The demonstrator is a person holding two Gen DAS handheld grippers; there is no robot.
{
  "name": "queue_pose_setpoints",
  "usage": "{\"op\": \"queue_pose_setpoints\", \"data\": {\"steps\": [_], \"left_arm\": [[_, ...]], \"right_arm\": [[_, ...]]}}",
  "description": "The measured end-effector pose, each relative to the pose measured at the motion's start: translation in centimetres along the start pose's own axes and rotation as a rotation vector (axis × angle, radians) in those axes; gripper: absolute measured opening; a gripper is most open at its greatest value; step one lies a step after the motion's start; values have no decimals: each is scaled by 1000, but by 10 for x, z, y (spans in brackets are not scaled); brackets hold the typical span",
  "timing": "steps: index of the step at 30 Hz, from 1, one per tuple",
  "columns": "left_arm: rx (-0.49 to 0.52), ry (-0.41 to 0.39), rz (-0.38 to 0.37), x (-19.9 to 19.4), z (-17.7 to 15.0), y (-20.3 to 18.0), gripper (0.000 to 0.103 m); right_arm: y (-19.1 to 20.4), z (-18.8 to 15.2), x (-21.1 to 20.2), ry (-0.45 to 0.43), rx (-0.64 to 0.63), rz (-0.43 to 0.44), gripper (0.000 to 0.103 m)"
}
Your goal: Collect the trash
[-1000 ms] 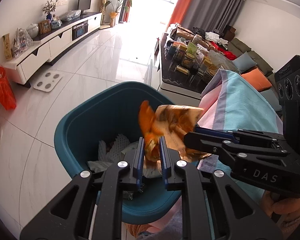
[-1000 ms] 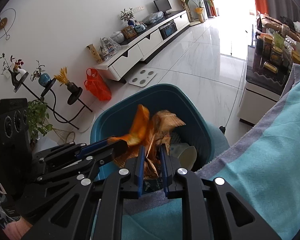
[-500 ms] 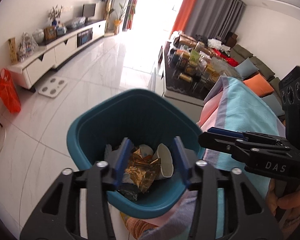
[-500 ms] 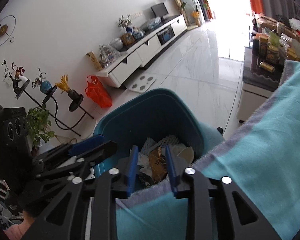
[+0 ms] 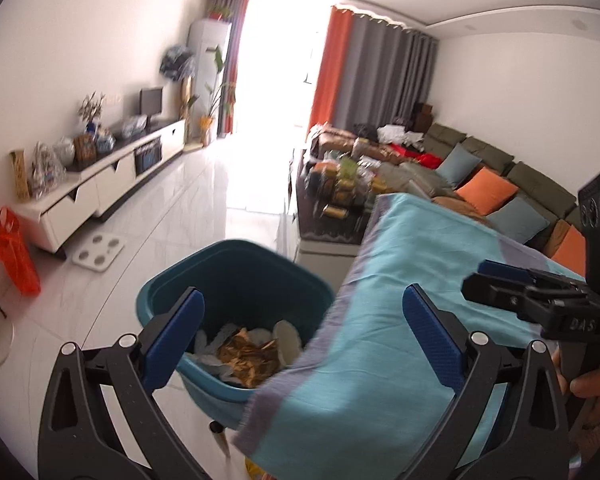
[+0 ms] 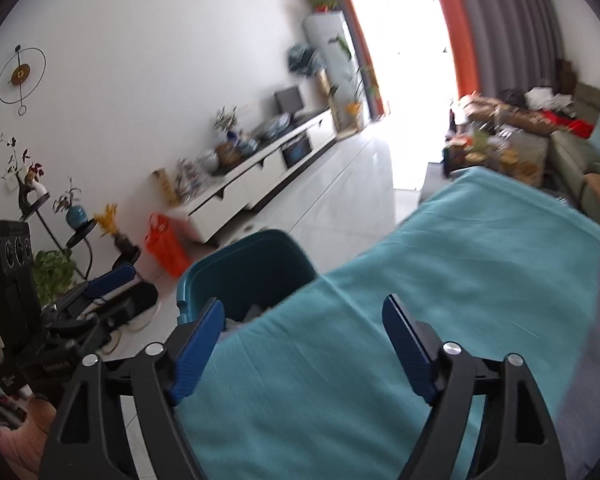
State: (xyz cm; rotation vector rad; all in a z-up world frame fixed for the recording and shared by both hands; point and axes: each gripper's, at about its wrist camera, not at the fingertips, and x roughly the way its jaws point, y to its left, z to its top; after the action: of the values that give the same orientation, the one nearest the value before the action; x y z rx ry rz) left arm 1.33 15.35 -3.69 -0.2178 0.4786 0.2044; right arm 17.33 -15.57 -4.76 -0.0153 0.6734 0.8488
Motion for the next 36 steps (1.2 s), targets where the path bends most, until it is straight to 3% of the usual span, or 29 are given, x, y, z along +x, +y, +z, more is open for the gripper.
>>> {"op": "queue_pose_setpoints", "data": {"steps": [4, 11, 20, 30, 36], "left_arm": [[38, -57, -25, -19, -6, -28, 98], [95, -134, -63, -33, -12, -85, 98], [147, -192, -86, -43, -22, -141, 98], [173, -228, -119, -54, -28, -164, 98], [177, -227, -139, -52, -32, -169, 98]], "right_arm": [[-10, -20, -38, -84, -9, -113, 96], [-30, -60, -103, -222, 2, -317, 96], [-50, -97, -158, -339, 71, -495, 96], [-51, -114, -190, -444, 85, -623, 96], [-53, -120, -200, -462, 99, -652, 96]]}}
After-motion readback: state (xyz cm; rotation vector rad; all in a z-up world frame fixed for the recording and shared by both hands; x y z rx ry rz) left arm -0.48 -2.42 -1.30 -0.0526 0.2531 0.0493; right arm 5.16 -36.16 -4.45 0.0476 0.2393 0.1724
